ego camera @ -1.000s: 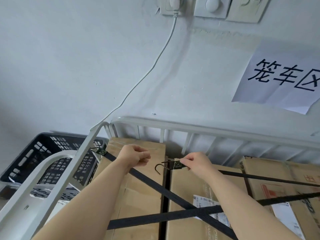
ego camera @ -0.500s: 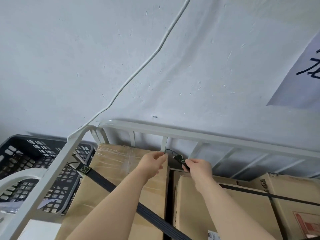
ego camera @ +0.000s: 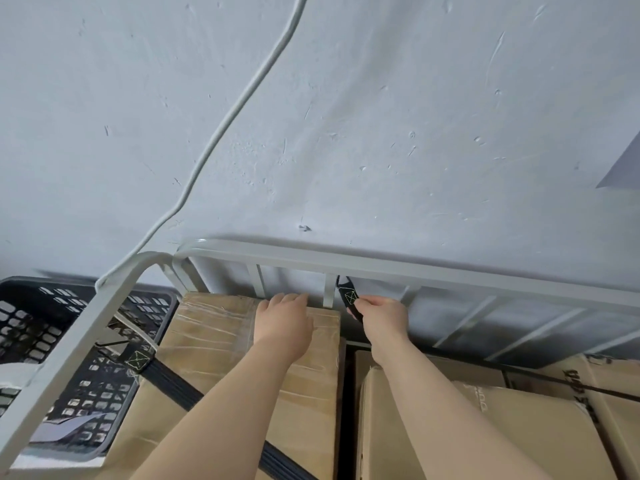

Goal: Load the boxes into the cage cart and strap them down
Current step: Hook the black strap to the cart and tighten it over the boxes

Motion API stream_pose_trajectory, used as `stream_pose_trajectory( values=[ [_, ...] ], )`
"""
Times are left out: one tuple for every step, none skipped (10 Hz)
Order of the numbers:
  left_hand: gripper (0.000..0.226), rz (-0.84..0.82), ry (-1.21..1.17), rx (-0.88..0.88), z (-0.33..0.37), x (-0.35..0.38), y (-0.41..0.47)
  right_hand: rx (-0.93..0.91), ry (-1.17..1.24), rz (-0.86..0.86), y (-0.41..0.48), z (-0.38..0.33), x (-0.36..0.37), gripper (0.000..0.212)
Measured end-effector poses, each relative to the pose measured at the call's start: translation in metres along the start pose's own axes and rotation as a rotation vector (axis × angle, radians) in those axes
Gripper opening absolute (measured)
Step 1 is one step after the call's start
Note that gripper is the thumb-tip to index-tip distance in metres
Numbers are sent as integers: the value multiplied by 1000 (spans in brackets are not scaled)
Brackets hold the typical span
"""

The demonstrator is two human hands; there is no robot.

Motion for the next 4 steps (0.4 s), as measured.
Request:
stream_pose_trajectory(
  values=[
    [38,6,65,16,-4,-1,-2,-84,-131,-25,0,1,-18,25],
    [38,-13,110,20,-5,-7,-11,-192,-282,-82,-3,-2,-30,26],
    [34,6,137,50,-3,-20,-23,-299,-594,-125,-6,-9,-38,26],
    [33,34,160,86,0,-43,-42,-457,-983,-127,-22,-16,-56,38]
  ],
)
Point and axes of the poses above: each hand's wrist, its own y-axis towards the middle knuckle, its own x-axis out of the palm, z = x × y, the point moved 4 cm from there along y, towards the middle knuckle, and after that the axes turned 6 degrees about z, right-handed, at the moved point
